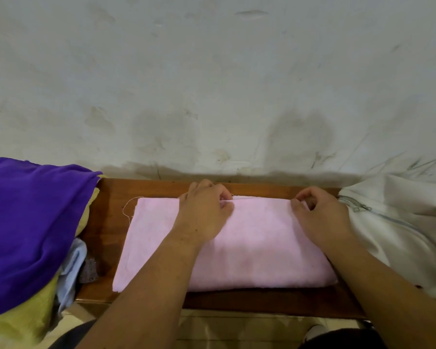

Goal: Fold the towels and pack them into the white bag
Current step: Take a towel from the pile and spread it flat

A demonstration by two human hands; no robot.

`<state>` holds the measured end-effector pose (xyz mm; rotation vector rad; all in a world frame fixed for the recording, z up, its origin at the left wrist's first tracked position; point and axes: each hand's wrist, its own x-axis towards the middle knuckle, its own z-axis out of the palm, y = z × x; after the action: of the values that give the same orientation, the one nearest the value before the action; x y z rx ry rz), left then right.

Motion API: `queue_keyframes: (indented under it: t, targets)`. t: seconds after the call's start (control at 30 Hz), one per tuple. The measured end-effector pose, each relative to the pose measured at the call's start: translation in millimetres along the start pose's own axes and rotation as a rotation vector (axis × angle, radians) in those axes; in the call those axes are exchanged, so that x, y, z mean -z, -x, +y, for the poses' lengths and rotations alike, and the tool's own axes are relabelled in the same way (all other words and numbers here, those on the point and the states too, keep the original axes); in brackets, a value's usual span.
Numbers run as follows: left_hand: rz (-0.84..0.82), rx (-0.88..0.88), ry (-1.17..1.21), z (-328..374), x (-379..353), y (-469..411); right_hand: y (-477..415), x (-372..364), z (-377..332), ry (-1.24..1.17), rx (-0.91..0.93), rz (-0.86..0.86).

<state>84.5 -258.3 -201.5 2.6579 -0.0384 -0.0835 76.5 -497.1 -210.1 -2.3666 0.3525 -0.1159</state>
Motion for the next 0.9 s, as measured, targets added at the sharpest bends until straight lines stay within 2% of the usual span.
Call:
queue_keyframes:
  t: [0.23, 0.27, 0.37, 0.4, 0.53, 0.73, 0.9]
  targets:
    - [0.011, 0.006, -0.019, 1.3, -0.2, -6.2, 8.3, 3.9, -8.3, 0.067, 0.015, -0.032]
    - [0.020, 0.007, -0.015, 2.0, -0.8, -6.6, 13.3, 3.6, -12.2, 0.139, 0.054, -0.016]
    - [0.055, 0.009, -0.011, 3.0, -3.8, -7.6, 28.4, -3.9, -25.3, 0.430, 0.334, 0.086]
    - [0.066, 0.010, -0.007, 2.6, -5.1, -7.9, 31.2, -8.6, -27.8, 0.462, 0.381, 0.047]
    - [0.114, 0.041, 0.028, 2.4, -10.8, -9.9, 40.5, -29.6, -25.1, 0.540, 0.353, -0.269]
    - [0.239, 0.148, 0.029, -5.7, -18.3, -10.2, 44.3, -35.6, -17.3, 0.616, 0.311, -0.243]
    - [0.325, 0.225, -0.044, -38.4, -8.3, -6.1, 42.8, -33.7, -15.7, 0.641, 0.306, -0.271]
